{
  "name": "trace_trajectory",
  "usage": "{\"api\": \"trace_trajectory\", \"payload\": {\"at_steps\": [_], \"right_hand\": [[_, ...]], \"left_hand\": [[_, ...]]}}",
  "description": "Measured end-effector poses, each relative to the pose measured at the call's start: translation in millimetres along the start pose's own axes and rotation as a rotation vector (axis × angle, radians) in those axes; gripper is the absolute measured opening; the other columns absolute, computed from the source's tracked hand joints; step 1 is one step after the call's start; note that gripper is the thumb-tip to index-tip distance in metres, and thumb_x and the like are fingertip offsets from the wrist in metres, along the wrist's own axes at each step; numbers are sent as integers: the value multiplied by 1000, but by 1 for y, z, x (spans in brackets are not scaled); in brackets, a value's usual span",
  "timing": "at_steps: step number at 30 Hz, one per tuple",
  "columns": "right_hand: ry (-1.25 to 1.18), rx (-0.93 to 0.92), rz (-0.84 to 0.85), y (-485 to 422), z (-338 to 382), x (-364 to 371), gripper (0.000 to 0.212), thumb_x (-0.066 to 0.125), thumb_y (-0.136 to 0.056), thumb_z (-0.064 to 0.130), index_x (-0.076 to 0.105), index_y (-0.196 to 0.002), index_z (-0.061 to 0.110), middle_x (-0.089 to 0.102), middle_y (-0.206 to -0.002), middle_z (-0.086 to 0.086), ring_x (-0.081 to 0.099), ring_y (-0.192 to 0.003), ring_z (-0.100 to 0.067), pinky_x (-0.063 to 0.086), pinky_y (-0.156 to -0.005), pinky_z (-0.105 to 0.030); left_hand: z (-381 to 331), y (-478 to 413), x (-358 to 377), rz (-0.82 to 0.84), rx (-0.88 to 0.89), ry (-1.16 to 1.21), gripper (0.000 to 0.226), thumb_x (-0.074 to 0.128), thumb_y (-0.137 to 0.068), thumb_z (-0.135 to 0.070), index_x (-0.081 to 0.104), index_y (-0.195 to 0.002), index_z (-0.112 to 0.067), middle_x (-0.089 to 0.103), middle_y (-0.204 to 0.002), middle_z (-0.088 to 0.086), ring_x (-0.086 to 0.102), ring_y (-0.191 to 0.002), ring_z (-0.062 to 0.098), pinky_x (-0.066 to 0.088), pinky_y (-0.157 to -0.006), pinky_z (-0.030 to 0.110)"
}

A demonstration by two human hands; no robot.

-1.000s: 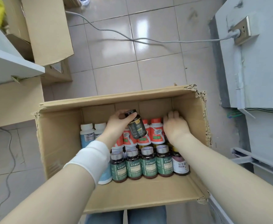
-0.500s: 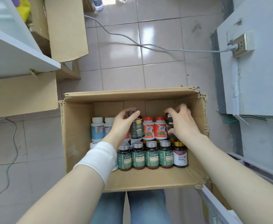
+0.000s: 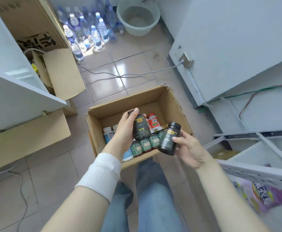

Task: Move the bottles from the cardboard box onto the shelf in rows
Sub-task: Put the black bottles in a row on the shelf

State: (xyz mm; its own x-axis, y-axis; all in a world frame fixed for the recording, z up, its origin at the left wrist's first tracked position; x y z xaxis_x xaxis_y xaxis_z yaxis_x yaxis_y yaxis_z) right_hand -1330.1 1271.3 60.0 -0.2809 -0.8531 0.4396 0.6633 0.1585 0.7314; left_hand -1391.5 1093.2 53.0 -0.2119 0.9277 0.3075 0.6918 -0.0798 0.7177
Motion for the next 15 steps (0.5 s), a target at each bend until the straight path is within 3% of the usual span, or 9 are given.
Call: {"api": "trace_trajectory", "payload": {"at_steps": [2,4,8,9,11,13,15], "right_hand": [[-227,-77,13,42,-21,10,102,92,-33,18,51,-125,3,66,-110,-15,67,-95,-26,58,-78,-37],[-407,-155,23,86,-38,22,85,89,-37,15,58,-116,2,68,-109,-18,70,-89,-25,58,-73,-34],[-558,-268,12,173,-54,41,39,60,-78,17,59,-115,4,59,-123,-24,67,-90,-26,57,-78,-34],[-564,-299,13,192,-55,42,40,66,-77,20,62,-113,4,60,-123,-23,67,-92,-26,55,-82,-36],[-531,-380,-8,230,-54,40,65,89,-54,29,65,-108,5,66,-111,-19,68,-90,-25,54,-84,-39],[-471,-471,-65,268,-52,32,83,95,-35,30,61,-106,3,71,-97,-15,70,-84,-23,58,-78,-35],[-438,-564,-108,310,-51,21,87,96,-32,28,59,-106,3,72,-96,-12,70,-82,-22,58,-73,-32]], "left_hand": [[-7,33,7,103,16,-73,12,53,-94,-31,51,-96,-19,65,-102,11,63,-90,25,52,-87,46],[-13,71,16,203,38,-155,15,52,-94,-33,52,-99,-18,66,-101,9,64,-88,23,53,-83,43],[-20,150,50,379,27,-255,23,51,-95,-32,51,-106,-11,67,-94,6,66,-81,20,57,-73,38],[-19,169,62,430,12,-269,27,51,-95,-32,50,-109,-9,67,-94,7,66,-81,21,57,-73,39],[-15,206,89,528,4,-316,33,52,-94,-32,50,-115,-6,65,-94,8,65,-84,23,56,-76,43],[-9,241,115,605,23,-361,38,52,-94,-31,50,-119,-3,65,-93,9,64,-86,24,53,-88,49],[-1,278,143,683,49,-400,35,50,-95,-29,53,-117,-2,65,-92,8,64,-84,22,51,-90,49]]}}
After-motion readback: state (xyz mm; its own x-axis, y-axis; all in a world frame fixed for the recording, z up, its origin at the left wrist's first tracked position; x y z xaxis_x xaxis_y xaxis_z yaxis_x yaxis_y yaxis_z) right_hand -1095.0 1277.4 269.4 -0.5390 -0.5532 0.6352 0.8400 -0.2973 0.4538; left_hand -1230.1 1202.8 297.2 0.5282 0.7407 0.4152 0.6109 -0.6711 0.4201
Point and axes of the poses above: each hand's wrist, its own y-axis away from the middle knuckle, its own x-axis out of the palm, z = x × y, the point moved 4 cm from there along -y, towards the middle knuckle
